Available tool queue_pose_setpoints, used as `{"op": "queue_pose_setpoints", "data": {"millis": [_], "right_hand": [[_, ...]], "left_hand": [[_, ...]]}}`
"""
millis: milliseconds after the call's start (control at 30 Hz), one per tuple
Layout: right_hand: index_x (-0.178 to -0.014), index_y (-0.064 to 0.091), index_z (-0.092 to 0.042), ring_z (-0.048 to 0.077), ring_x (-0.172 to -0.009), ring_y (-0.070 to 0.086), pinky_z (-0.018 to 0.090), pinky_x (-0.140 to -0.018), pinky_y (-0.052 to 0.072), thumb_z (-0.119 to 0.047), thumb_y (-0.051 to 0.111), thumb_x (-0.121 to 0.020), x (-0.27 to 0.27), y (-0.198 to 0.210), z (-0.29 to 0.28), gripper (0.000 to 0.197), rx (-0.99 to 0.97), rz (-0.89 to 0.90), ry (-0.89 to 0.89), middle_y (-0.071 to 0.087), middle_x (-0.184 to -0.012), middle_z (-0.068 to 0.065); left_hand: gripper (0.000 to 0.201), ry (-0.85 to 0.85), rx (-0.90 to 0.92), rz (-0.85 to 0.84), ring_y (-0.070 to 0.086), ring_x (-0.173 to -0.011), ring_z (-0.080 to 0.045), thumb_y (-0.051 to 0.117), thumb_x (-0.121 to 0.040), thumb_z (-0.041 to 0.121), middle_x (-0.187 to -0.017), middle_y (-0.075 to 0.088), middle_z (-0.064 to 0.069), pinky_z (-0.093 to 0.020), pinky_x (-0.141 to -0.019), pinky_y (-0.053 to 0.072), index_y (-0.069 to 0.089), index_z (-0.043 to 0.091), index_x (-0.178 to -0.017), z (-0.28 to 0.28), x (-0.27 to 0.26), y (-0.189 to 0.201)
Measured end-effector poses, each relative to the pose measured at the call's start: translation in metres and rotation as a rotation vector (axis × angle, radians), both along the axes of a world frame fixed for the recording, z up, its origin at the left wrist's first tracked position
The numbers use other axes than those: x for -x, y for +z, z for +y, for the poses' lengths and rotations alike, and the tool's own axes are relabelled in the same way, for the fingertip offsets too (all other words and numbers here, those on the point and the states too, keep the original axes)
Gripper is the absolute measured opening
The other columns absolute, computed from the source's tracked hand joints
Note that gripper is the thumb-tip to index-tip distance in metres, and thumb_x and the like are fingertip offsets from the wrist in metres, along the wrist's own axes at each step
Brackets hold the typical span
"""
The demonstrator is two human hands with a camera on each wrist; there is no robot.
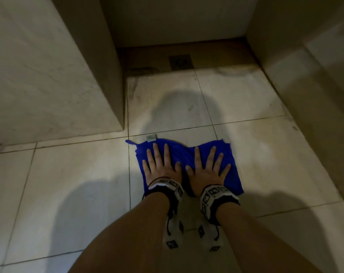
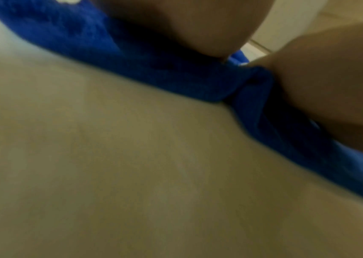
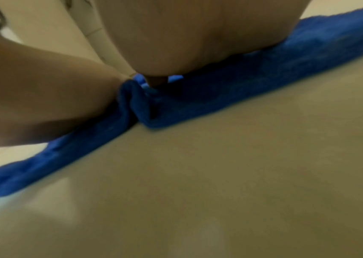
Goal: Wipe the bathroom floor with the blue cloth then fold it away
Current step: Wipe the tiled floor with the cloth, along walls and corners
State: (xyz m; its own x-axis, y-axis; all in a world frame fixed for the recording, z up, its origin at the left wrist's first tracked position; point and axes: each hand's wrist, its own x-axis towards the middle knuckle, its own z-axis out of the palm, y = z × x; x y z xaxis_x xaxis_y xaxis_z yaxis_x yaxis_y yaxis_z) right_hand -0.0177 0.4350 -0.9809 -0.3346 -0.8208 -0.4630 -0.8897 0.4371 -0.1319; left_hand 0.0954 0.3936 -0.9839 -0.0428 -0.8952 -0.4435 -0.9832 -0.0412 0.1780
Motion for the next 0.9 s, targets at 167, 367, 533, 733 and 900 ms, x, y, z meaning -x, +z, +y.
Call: {"op": "queue_pose_setpoints", "data": {"millis": [167,367,533,733,900], "right_hand": [[-0.150,-0.023,-0.036,0.039,-0.142,-0.031,0.062,-0.111,-0.018,-0.060,0.015,-0.099,-0.044,0.005,-0.038,0.068,-0.035,-0.056,0.079,-0.039,-0.153,0.013],[-0.150,-0.021,-0.038,0.037,-0.140,-0.036,0.062,-0.109,-0.023,-0.061,0.017,-0.098,-0.074,0.004,-0.064,0.068,-0.008,-0.129,0.172,-0.043,-0.151,0.009],[-0.148,-0.025,-0.037,0.039,-0.139,-0.037,0.063,-0.110,-0.018,-0.059,0.023,-0.096,-0.072,0.003,-0.064,0.074,-0.014,-0.083,0.208,-0.046,-0.149,0.010],[-0.148,-0.025,-0.039,0.036,-0.141,-0.034,0.061,-0.113,-0.017,-0.059,0.026,-0.095,-0.060,0.004,-0.053,0.076,0.015,-0.075,0.288,-0.041,-0.152,0.008],[-0.147,-0.025,-0.041,0.032,-0.143,-0.030,0.058,-0.115,-0.015,-0.054,0.021,-0.099,-0.051,0.003,-0.035,0.069,0.017,-0.078,0.349,-0.038,-0.155,0.003]], "left_hand": [[0.071,0.075,0.010,-0.007,-0.022,-0.147,-0.024,0.022,-0.098,0.055,-0.157,-0.031,0.000,-0.045,-0.118,-0.012,-0.019,0.032,-0.151,-0.037,-0.037,0.000],[0.070,0.152,0.071,-0.033,-0.017,-0.148,-0.022,0.020,-0.097,0.057,-0.159,-0.026,0.003,-0.044,-0.120,-0.008,-0.016,0.033,-0.152,-0.054,-0.080,-0.006],[0.069,0.201,0.108,-0.094,-0.016,-0.148,-0.026,0.012,-0.097,0.057,-0.159,-0.027,-0.003,-0.046,-0.120,-0.005,-0.022,0.029,-0.150,-0.021,-0.072,-0.007],[0.067,0.229,0.079,-0.100,-0.019,-0.147,-0.029,0.012,-0.099,0.053,-0.157,-0.031,-0.006,-0.047,-0.120,-0.007,-0.024,0.028,-0.149,0.010,-0.055,-0.005],[0.067,0.209,0.057,-0.099,-0.022,-0.146,-0.028,0.012,-0.099,0.051,-0.155,-0.035,-0.005,-0.047,-0.120,-0.008,-0.029,0.029,-0.147,0.030,-0.047,-0.005]]}}
